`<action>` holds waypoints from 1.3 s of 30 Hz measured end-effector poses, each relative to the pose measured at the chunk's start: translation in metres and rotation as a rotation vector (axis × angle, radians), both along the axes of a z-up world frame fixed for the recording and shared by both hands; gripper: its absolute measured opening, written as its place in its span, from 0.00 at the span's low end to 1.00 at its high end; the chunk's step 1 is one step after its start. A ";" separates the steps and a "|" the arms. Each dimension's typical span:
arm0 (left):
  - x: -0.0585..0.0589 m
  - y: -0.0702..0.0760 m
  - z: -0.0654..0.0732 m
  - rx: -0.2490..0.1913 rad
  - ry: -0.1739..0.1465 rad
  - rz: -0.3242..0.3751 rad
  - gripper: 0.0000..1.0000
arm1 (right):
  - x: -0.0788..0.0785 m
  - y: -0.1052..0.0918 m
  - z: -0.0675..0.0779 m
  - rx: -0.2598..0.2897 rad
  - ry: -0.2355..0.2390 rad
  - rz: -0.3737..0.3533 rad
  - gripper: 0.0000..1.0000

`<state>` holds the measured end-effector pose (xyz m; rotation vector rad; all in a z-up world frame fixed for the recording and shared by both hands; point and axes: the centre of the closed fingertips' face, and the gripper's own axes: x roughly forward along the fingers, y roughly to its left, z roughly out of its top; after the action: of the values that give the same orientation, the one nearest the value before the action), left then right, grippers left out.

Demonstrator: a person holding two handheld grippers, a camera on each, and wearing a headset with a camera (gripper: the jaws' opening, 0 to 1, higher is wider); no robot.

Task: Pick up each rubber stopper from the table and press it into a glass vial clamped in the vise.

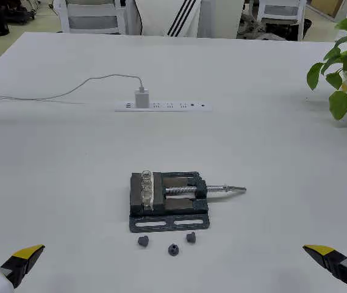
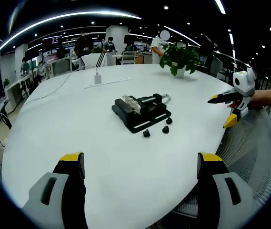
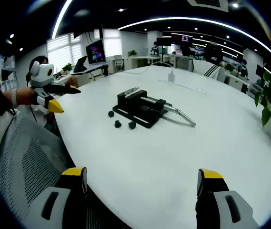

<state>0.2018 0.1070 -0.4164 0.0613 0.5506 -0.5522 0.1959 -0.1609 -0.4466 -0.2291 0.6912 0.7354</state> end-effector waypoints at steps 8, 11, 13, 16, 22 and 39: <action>0.004 0.002 -0.001 0.008 0.006 -0.001 0.99 | 0.003 -0.003 0.001 0.001 -0.003 -0.011 0.95; 0.004 0.002 -0.002 0.015 0.011 -0.011 0.99 | 0.003 -0.004 0.000 -0.003 0.000 -0.011 0.95; 0.004 0.002 -0.002 0.015 0.015 -0.014 0.99 | 0.003 -0.005 -0.001 -0.007 0.004 -0.009 0.95; 0.005 0.002 -0.002 0.011 0.018 -0.015 0.99 | 0.003 -0.006 -0.002 -0.011 0.008 -0.007 0.95; 0.007 0.001 -0.002 0.003 0.026 -0.022 0.99 | 0.005 -0.006 -0.002 -0.015 0.007 0.002 0.94; 0.019 -0.001 0.008 0.025 0.001 -0.059 0.98 | 0.027 0.004 0.002 -0.047 -0.008 0.112 0.90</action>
<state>0.2208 0.1063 -0.4080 0.1011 0.5583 -0.6027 0.2232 -0.1571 -0.4449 -0.3155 0.6926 0.8248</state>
